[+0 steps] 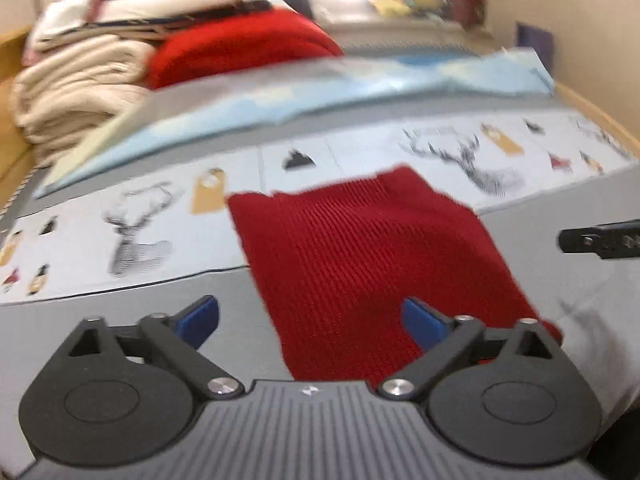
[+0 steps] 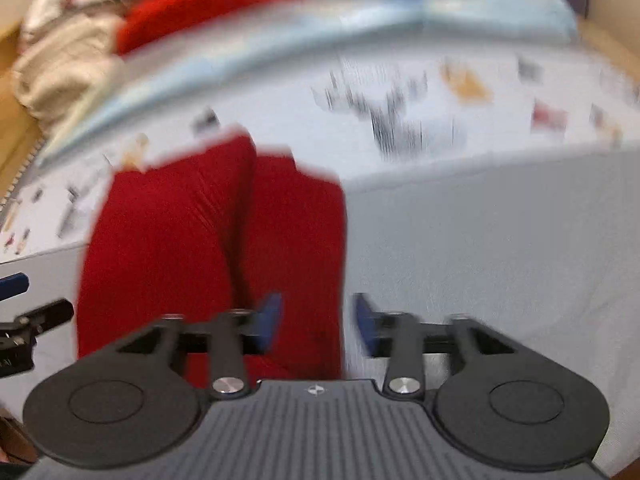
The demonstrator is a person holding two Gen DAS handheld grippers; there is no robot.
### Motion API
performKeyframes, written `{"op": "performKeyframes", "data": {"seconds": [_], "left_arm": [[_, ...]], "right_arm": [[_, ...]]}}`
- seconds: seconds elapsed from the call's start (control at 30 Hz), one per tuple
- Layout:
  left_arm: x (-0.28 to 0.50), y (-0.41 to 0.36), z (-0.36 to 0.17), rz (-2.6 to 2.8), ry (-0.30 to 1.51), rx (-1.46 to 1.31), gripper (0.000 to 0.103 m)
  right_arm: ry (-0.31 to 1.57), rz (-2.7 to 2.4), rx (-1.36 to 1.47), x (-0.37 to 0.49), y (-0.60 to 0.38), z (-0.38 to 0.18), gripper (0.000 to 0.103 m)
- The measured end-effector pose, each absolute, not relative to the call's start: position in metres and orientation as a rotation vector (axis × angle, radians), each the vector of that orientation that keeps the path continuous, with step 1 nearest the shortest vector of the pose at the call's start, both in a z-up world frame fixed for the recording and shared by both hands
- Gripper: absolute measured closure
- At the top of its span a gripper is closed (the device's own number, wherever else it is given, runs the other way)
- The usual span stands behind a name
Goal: Fold small clothes
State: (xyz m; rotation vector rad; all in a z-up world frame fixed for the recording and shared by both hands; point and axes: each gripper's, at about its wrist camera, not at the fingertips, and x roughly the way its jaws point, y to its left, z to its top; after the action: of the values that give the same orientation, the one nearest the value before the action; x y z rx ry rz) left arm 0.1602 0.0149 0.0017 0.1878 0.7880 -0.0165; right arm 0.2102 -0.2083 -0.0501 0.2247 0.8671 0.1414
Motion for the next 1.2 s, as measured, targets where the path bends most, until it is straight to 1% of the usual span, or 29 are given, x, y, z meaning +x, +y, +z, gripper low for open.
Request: {"op": "performKeyframes", "data": {"seconds": [0.03, 0.13, 0.23, 0.43, 0.5, 0.67, 0.77, 1.0, 1.2], "left_arm": [[0.149, 0.014, 0.01, -0.009, 0.769, 0.171, 0.002], [0.112, 0.01, 0.028, 0.019, 0.732, 0.146, 0.0], [0.071, 0.006, 0.024, 0.058, 0.763, 0.124, 0.0], [0.021, -0.004, 0.001, 0.065, 0.87, 0.06, 0.0], [0.013, -0.004, -0.005, 0.068, 0.863, 0.025, 0.0], [0.01, -0.009, -0.009, 0.083, 0.822, 0.01, 0.0], [0.011, -0.011, -0.006, 0.072, 0.781, 0.008, 0.0], [0.009, -0.011, -0.004, 0.053, 0.752, -0.005, 0.0], [0.011, -0.007, -0.006, 0.045, 0.757, -0.018, 0.0]], "right_arm": [[0.818, 0.127, 0.2, 0.196, -0.207, -0.038, 0.03], [0.717, 0.134, 0.19, 0.15, -0.21, -0.011, 0.023], [0.653, 0.141, 0.173, 0.109, -0.213, -0.003, 0.016], [0.692, 0.169, 0.184, 0.047, -0.202, -0.015, 0.016], [0.714, 0.166, 0.111, 0.038, -0.189, -0.023, 0.016], [0.72, 0.199, 0.044, 0.033, -0.173, -0.029, 0.016], [0.722, 0.195, 0.061, 0.036, -0.17, -0.03, 0.016], [0.692, 0.202, 0.076, 0.035, -0.165, -0.027, 0.016], [0.685, 0.206, 0.082, 0.037, -0.163, -0.027, 0.016]]}}
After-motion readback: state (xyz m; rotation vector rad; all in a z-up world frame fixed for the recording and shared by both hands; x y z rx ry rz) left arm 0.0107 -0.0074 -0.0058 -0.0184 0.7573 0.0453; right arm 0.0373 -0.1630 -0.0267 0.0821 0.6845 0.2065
